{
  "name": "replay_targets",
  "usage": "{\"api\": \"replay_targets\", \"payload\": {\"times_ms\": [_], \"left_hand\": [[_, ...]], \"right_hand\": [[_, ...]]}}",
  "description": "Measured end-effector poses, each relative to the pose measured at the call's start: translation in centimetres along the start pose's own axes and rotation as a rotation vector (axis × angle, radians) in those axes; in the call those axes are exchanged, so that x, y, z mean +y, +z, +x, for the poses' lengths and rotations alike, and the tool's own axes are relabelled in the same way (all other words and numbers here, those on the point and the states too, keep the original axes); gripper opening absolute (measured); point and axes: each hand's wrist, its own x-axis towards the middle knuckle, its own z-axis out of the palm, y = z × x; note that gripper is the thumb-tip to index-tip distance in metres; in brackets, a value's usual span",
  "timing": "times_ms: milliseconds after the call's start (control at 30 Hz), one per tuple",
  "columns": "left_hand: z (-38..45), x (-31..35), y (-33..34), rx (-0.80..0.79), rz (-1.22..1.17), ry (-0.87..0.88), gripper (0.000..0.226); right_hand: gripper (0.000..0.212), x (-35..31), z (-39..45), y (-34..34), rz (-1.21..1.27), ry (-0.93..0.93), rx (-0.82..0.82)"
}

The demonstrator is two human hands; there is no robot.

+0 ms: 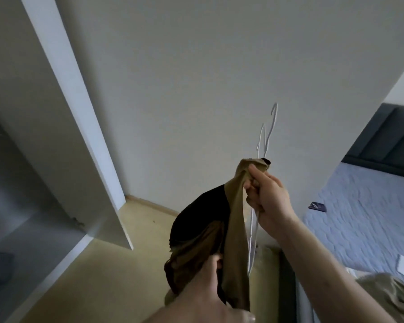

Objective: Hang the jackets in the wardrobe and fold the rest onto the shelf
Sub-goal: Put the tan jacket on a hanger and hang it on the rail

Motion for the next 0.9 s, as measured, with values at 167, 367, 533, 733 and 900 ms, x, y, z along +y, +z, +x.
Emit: {"api": "replay_targets", "payload": {"times_ms": [167,367,533,733,900], "left_hand": [[0.0,-4.8,0.8,0.253,0.304,0.102,0.12],[3.2,-10.2,-6.1,0.351,-0.028,-0.055,0.016],[4.9,-10.4,-14.2,0.462,0.084,-0.01,0.022],[4.7,-4.6,-18.7,0.532,0.313,0.213,0.035],[3.2,2.2,-20.4,0.572,0.304,0.42,0.048]], "right_hand": [[0.031,1.4,-0.5,2.7,0.047,-0.019,-0.006],[0.037,1.7,-0.6,-0.2,-0.084,-0.015,0.028],[0.044,2.5,-0.9,-4.4,-0.177,0.034,0.1],[0.028,2.2,-1.4,-7.8,-0.266,0.096,0.261],[0.036,3.0,-2.5,-10.2,-0.578,0.126,0.219]]}}
